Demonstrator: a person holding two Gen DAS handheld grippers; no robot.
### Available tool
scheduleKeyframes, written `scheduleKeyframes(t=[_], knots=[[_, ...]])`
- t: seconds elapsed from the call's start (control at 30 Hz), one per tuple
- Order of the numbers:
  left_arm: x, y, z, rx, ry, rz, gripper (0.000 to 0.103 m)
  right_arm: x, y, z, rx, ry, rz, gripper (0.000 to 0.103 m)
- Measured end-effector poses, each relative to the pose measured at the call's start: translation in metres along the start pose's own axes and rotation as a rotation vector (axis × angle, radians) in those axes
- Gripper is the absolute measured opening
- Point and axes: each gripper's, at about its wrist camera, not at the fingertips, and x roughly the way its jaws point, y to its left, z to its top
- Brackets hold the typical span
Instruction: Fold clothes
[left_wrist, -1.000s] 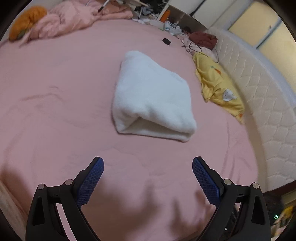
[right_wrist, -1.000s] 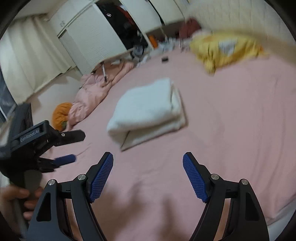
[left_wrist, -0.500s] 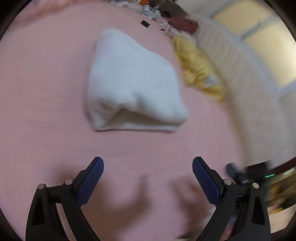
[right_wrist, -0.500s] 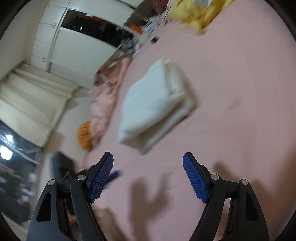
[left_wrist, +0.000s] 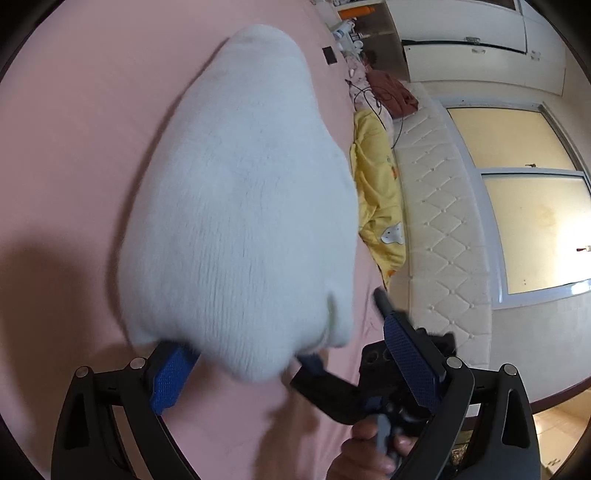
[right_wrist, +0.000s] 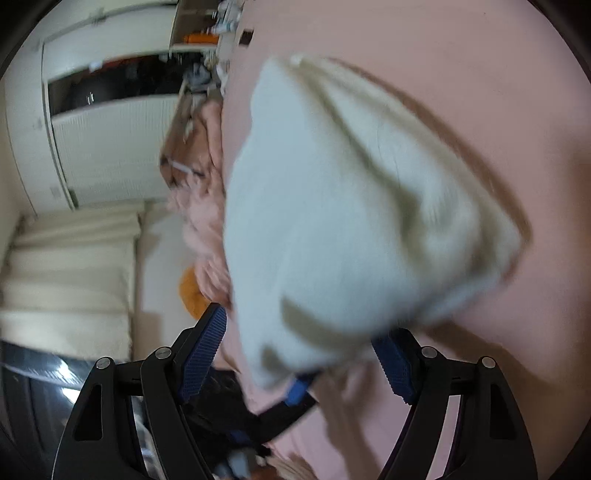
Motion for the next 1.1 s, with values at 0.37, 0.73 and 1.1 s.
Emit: scheduleKeyframes(t=[0.37,0.73,1.1], knots=[[0.002,-0.029,-0.013,0.193,-0.028,0.222,0.061,-0.020,0.008,-0.021,-0.214,-0.147,-0.209,0.042],[0.000,-0.009,-0.007,0.143,-0.091,0.225,0.035,-0.044,0.007,-0.001,-0.255,-0.186,-0.180,0.023],[-0.071,-0.028,-0.021,0.515,-0.247,0.570,0.096,-0.098,0.042,-0.071,-0.529,-0.275,-0.387,0.080]])
